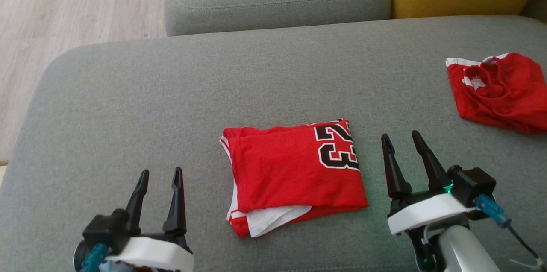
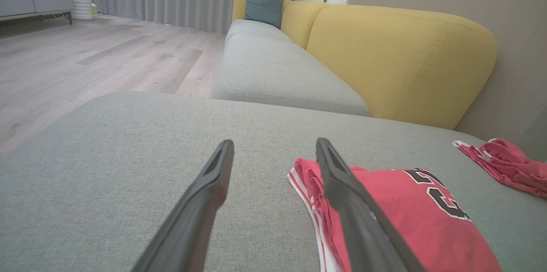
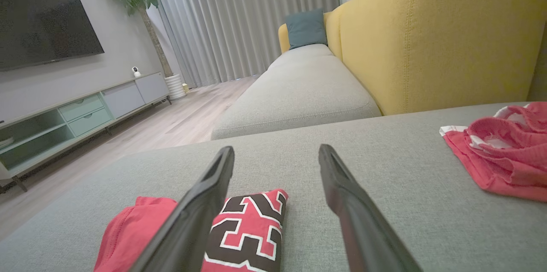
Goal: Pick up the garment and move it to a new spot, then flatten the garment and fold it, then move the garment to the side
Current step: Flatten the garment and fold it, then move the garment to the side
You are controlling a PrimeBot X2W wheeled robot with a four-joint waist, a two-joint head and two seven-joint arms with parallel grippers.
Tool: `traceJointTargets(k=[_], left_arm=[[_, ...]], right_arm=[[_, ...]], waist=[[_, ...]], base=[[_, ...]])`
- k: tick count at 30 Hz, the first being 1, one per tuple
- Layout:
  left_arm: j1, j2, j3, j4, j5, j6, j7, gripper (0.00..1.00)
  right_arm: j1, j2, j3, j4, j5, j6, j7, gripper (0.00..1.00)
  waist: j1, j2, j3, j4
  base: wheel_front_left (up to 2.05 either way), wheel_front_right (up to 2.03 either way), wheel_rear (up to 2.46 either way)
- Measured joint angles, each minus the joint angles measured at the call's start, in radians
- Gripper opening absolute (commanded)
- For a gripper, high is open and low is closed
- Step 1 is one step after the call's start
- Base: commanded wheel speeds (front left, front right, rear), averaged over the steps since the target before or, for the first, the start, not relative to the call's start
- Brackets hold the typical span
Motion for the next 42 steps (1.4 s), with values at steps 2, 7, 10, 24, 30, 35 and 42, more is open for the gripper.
traceJointTargets(k=[2, 7, 10, 24, 30, 35, 42], left_arm=[[0.001, -0.005, 0.01, 0.0, 0.0, -0.009, 0.0, 1.0], [0.006, -0.016, 0.026, 0.004, 0.016, -0.018, 0.0, 1.0], [0.007, -0.017, 0.029, 0.006, 0.016, -0.026, 0.0, 1.0], [0.007, -0.019, 0.052, 0.009, 0.025, -0.035, 0.0, 1.0], [0.007, -0.02, 0.051, 0.011, 0.025, -0.035, 0.0, 1.0], [0.006, -0.02, 0.042, 0.009, 0.021, -0.034, 0.0, 1.0], [-0.021, -0.02, 0.026, 0.006, -0.003, -0.025, 0.0, 1.0]], right_arm=[[0.001, 0.002, -0.006, -0.008, -0.006, 0.0, 0.0, 1.0], [0.002, 0.006, -0.022, -0.012, -0.013, 0.0, 0.0, 1.0], [0.002, 0.006, -0.025, -0.012, -0.014, 0.0, 0.0, 1.0], [0.002, 0.006, -0.028, -0.01, -0.024, 0.0, 0.0, 1.0], [0.001, 0.007, -0.058, 0.025, -0.007, 0.0, 0.07, 1.0], [-0.02, 0.008, -0.061, 0.084, 0.007, 0.0, 0.221, 1.0], [-0.129, 0.008, -0.062, 0.149, 0.008, 0.0, 0.459, 1.0]], waist=[[0.0, 0.0, 0.001, 0.0], [0.0, 0.0, 0.002, 0.003], [0.0, 0.0, 0.002, 0.005], [0.0, 0.0, 0.004, 0.002], [0.0, 0.0, 0.009, 0.005], [0.0, 0.0, 0.026, 0.019], [0.0, 0.0, 0.077, 0.066]], base=[[0.0, 0.0, 0.0], [0.0, 0.0, 0.0], [0.0, 0.0, 0.0], [0.0, 0.0, 0.0], [0.0, 0.0, 0.0], [0.0, 0.0, 0.0], [0.0, 0.0, 0.0]])
